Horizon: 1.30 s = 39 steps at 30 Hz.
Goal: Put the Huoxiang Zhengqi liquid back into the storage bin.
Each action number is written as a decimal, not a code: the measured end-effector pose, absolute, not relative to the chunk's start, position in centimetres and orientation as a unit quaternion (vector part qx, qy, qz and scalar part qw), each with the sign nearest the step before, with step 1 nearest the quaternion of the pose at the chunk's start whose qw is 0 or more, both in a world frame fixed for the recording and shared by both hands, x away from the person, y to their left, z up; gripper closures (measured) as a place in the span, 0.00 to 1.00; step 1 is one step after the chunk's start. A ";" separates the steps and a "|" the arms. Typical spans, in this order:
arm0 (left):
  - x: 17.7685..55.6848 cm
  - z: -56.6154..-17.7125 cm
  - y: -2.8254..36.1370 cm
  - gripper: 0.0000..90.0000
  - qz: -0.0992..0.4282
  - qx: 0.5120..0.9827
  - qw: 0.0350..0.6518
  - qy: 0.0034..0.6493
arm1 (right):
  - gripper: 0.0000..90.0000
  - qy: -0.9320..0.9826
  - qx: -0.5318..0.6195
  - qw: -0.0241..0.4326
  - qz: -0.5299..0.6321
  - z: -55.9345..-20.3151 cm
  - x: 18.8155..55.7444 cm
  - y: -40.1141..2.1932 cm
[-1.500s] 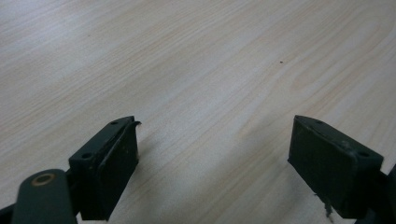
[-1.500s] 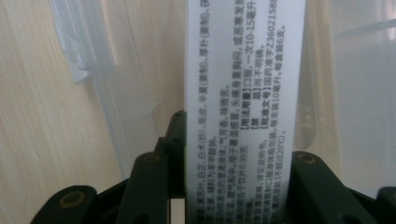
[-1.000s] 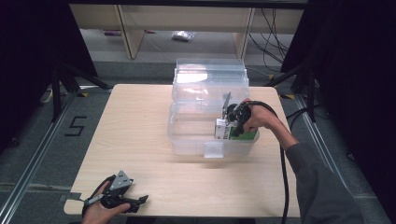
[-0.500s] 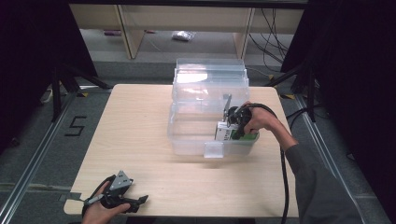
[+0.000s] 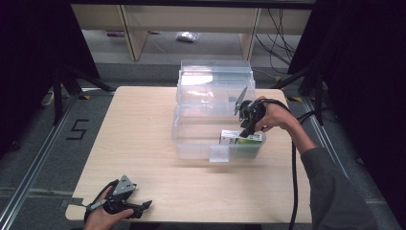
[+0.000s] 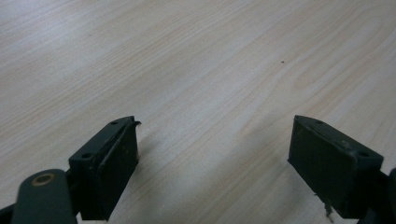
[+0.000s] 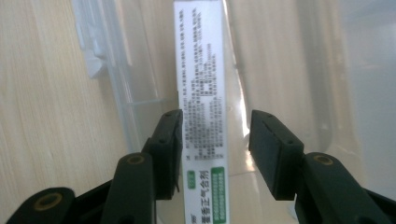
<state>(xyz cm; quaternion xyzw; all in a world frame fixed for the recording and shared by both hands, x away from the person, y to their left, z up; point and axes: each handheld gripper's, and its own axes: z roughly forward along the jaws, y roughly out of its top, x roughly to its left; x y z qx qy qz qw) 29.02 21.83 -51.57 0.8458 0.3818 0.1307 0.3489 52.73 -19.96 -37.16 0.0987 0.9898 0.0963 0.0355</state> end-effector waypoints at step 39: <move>29.0 -51.5 21.9 0.17 0.131 0.846 0.348 0.382 | 0.36 0.926 0.265 0.059 0.261 -35.1 49.5 -21.3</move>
